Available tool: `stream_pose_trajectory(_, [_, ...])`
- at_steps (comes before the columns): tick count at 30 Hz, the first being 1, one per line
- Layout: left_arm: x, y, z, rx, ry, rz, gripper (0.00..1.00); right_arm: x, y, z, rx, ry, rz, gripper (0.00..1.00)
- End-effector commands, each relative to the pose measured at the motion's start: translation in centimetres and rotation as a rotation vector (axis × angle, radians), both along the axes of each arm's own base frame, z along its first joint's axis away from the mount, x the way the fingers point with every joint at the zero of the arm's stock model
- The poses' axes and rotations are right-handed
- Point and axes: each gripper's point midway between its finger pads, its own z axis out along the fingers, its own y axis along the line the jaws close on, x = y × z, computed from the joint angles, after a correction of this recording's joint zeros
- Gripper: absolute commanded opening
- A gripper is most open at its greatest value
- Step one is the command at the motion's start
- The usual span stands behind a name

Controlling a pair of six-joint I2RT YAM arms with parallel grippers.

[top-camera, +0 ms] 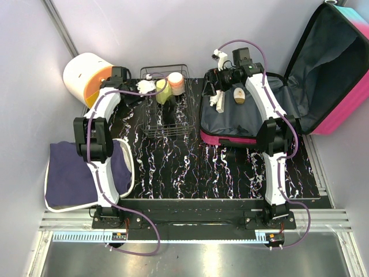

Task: Open, take out, and arrange the luggage

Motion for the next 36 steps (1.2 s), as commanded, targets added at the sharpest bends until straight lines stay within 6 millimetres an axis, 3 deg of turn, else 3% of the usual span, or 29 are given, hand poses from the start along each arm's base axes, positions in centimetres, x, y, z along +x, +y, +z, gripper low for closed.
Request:
stream_pose_trajectory(1, [2.2,-6.7,1.8,-0.161,-0.047,-0.051,0.57,-0.3,-0.3,2.9,-0.002,-0.069,-0.006,1.0])
stream_pose_trajectory(5, [3.2,-6.8,4.2,-0.193,-0.084,0.003,0.56,-0.3,-0.2,3.0,0.002,-0.069,-0.006,1.0])
stream_pose_trajectory(6, [3.2,-6.3,4.7,-0.201,-0.082,0.045,0.56,-0.3,-0.2,3.1,0.002,-0.073,-0.007,1.0])
stream_pose_trajectory(8, [2.7,-4.8,7.7,-0.251,-0.103,0.117,0.56,-0.4,-0.3,3.3,0.002,-0.075,-0.009,1.0])
stream_pose_trajectory(11, [1.2,-2.8,12.0,-0.402,-0.077,0.34,0.56,-0.5,-0.2,3.6,0.009,-0.073,-0.015,1.0])
stream_pose_trajectory(12, [0.1,-2.9,14.4,-0.516,-0.053,0.43,0.57,-0.5,-0.3,3.3,0.008,-0.063,-0.017,1.0])
stream_pose_trajectory(14, [-1.0,-1.4,16.1,-0.661,-0.01,0.571,0.6,-0.5,-0.2,3.4,0.013,-0.066,-0.017,1.0])
stream_pose_trajectory(15, [-1.8,-1.0,17.0,-0.802,0.045,0.739,0.6,-0.4,-0.2,3.4,0.012,-0.065,-0.021,1.0])
stream_pose_trajectory(16, [-2.1,0.5,17.3,-0.876,0.067,0.849,0.67,-0.4,-0.2,3.3,0.013,-0.064,-0.02,1.0])
stream_pose_trajectory(18, [-3.5,1.2,17.7,-1.049,0.158,1.006,0.77,-0.4,-0.2,3.2,0.013,-0.064,-0.02,1.0])
stream_pose_trajectory(20, [-3.2,3.8,18.6,-1.202,0.121,1.142,0.77,-0.3,-0.2,3.1,0.013,-0.062,-0.02,1.0])
stream_pose_trajectory(21, [-3.7,4.6,18.1,-1.234,0.11,1.185,0.77,-0.3,-0.1,3.2,0.014,-0.062,-0.021,1.0])
stream_pose_trajectory(22, [-3.2,6.2,18.9,-1.278,0.042,1.213,0.78,-0.3,-0.1,3.2,0.017,-0.061,-0.022,1.0])
stream_pose_trajectory(25, [-2.4,8.8,19.0,-1.317,-0.01,1.337,0.72,-0.1,-0.2,3.3,0.012,-0.069,-0.025,1.0])
stream_pose_trajectory(30, [-0.5,10.7,19.7,-1.413,-0.022,1.456,0.62,0.0,-0.4,3.3,-0.002,-0.078,-0.031,1.0])
stream_pose_trajectory(36, [-0.3,10.9,17.6,-1.444,0.014,1.573,0.55,0.2,-0.6,3.2,-0.017,-0.078,-0.042,1.0])
